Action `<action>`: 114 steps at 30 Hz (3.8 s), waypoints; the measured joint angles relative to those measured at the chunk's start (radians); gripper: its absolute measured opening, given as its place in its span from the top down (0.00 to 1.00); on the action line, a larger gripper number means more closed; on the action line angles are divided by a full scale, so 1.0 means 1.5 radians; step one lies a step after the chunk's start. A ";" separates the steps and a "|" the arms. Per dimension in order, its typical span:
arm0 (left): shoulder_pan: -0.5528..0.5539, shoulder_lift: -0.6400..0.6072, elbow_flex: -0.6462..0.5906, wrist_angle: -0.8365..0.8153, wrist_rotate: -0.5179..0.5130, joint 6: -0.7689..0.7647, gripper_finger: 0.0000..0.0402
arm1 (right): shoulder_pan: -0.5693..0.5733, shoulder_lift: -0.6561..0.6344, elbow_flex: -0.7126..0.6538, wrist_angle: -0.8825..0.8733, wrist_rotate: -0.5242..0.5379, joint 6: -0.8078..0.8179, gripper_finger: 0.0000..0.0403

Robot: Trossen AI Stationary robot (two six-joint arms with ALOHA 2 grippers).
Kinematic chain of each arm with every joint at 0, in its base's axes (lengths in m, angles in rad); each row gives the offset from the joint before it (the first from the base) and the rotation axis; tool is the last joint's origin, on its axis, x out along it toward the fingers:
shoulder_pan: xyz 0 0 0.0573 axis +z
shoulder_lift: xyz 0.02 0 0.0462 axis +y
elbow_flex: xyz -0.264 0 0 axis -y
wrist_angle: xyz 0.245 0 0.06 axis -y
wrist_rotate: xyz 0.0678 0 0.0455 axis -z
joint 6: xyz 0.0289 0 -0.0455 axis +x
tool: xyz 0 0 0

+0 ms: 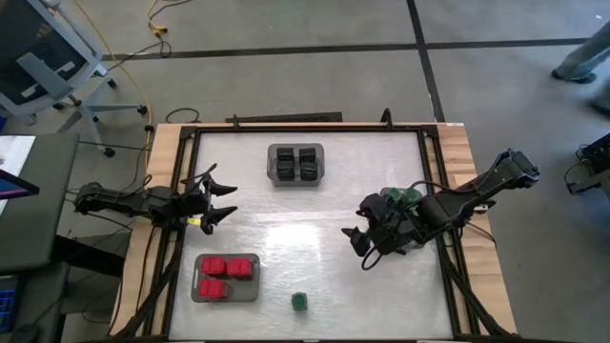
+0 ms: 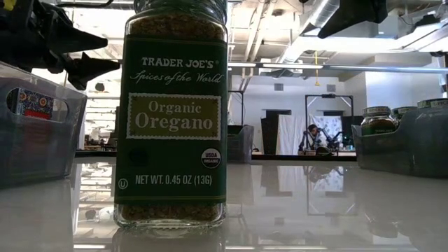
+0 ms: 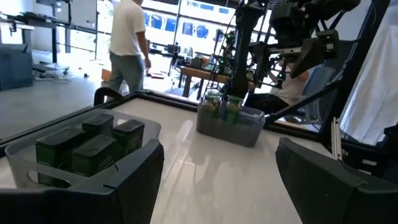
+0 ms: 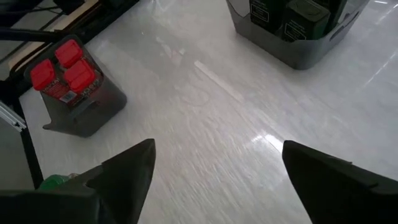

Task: Sort spices by type
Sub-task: Put the green seasoning bottle into the middle right black transparent bin

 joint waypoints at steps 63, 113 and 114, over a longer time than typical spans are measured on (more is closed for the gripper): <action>0.000 0.000 -0.001 -0.002 -0.001 -0.004 0.26 | 0.039 0.676 0.699 -0.149 -0.322 -0.392 0.07; 0.000 0.000 -0.001 -0.002 -0.001 -0.004 0.26 | 0.042 -0.027 0.074 -0.248 -0.203 -0.341 0.47; 0.000 0.000 -0.001 -0.002 -0.001 -0.004 0.26 | 0.039 -0.061 0.037 -0.236 -0.203 -0.327 0.47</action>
